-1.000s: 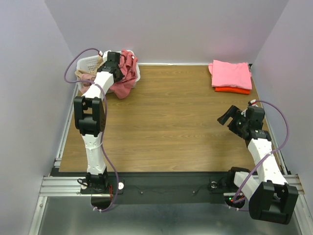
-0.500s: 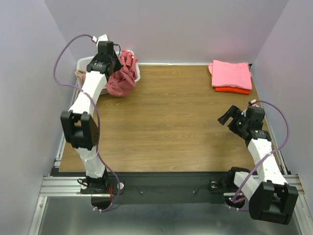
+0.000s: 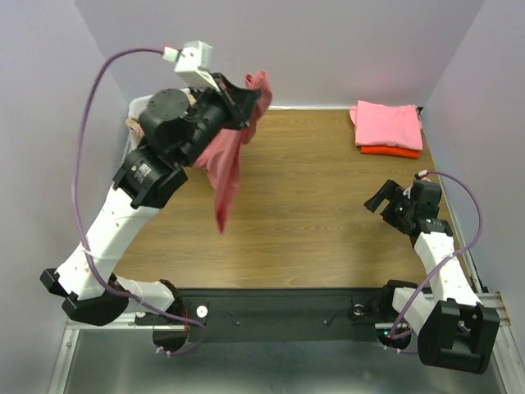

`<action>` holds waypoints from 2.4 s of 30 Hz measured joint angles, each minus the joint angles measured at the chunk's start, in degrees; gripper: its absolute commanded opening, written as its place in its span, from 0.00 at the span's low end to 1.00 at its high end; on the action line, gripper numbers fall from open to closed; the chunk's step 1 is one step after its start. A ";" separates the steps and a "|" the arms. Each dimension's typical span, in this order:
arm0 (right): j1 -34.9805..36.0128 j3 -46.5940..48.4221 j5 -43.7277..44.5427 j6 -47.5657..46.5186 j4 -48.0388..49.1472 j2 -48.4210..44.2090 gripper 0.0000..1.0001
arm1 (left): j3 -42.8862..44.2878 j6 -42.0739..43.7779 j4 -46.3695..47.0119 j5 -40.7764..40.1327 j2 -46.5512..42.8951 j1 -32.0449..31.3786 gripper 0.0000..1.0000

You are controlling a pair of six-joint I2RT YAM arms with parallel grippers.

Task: Fold and stack the t-shirts
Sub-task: Move the tshirt to the center of the board, then flatten the tshirt out

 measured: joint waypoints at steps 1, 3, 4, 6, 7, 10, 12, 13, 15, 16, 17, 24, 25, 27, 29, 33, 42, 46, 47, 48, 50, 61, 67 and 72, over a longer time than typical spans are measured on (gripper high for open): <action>0.00 0.00 -0.02 0.00 0.00 -0.02 1.00 | -1.01 -0.13 0.35 -0.07 -0.68 -2.82 0.00; 0.00 -0.07 -0.02 0.00 0.04 -0.22 1.00 | -1.33 0.00 0.31 0.33 -0.37 -7.65 0.00; 0.00 -0.15 -0.04 0.00 0.04 -0.42 1.00 | -1.18 0.24 0.33 0.42 0.50 -11.30 0.00; 0.00 -0.24 -0.09 0.00 0.07 -0.90 1.00 | 0.90 1.03 -0.79 0.81 2.75 -16.61 0.00; 0.00 -0.24 -0.09 0.00 0.09 -1.09 1.00 | 3.74 1.62 -1.99 0.96 5.01 -19.37 0.00; 0.00 -0.24 -0.15 0.00 0.11 -1.49 1.00 | 11.93 2.89 -3.76 1.81 10.93 -24.79 0.00; 0.00 -0.24 -0.31 0.00 0.17 -1.77 1.00 | 17.27 3.80 -4.44 2.29 14.27 -27.71 0.00; 0.00 -0.24 -0.31 0.00 0.22 -1.97 1.00 | 18.84 4.13 -4.68 2.49 14.99 -28.48 0.00; 0.02 -0.24 -0.28 0.02 0.26 -2.27 1.00 | 20.39 4.57 -4.76 2.71 15.41 -29.29 0.00; 0.02 -0.24 -0.28 0.02 0.31 -2.38 1.00 | 20.61 4.81 -4.70 2.43 15.32 -29.33 0.00; 0.02 -0.24 -0.26 0.02 0.33 -2.43 1.00 | 20.61 4.96 -4.68 1.86 15.04 -29.29 0.00; 0.13 -0.24 0.24 0.04 0.39 -2.73 1.00 | -3.87 0.72 -0.61 -11.41 -0.20 -26.82 0.00; 0.13 -0.24 0.35 0.04 0.39 -2.73 1.00 | -8.66 -0.48 -0.66 -12.96 -3.39 -25.20 0.00; 0.13 -0.24 0.57 0.04 0.37 -2.71 1.00 | -22.03 -4.85 0.96 -16.81 -11.80 -19.08 0.01; 0.13 -0.24 0.66 0.02 0.37 -2.73 1.00 | -35.39 -10.62 1.53 -20.76 -19.67 -12.57 0.55; 0.13 -0.24 0.48 -0.02 0.35 -2.82 1.00 | -53.35 -19.76 -2.21 -22.18 -27.98 1.64 0.98; 17.99 3.19 9.90 2.05 -3.48 1.36 1.00 | -62.62 -27.91 -6.34 -15.02 -24.06 8.85 0.98; 40.02 9.90 20.55 6.25 -6.84 9.86 1.00 | -67.52 -28.46 -3.65 -6.47 -24.17 8.94 0.98; 42.01 10.58 21.68 6.88 -7.48 10.58 1.00 | -69.26 -28.76 -3.06 -4.57 -24.20 8.59 0.98; 43.50 10.88 22.75 7.80 -8.15 10.91 1.00 | -70.69 -29.27 -2.89 -2.82 -24.30 8.00 0.98; 44.19 10.38 24.13 9.84 -9.90 10.03 1.00 | -74.20 -30.73 -1.73 0.66 -25.20 5.66 0.98; 45.51 0.09 24.22 18.12 -10.14 11.89 1.00 | -84.74 -35.76 17.79 11.61 -16.17 -0.26 0.98; 45.55 3.78 29.09 20.61 -8.26 19.87 1.00 | -83.03 -36.00 25.11 12.15 -9.20 1.29 0.98; 44.52 7.52 33.35 20.92 -6.58 26.18 1.00 | -79.01 -33.92 26.23 11.15 -3.54 6.08 0.98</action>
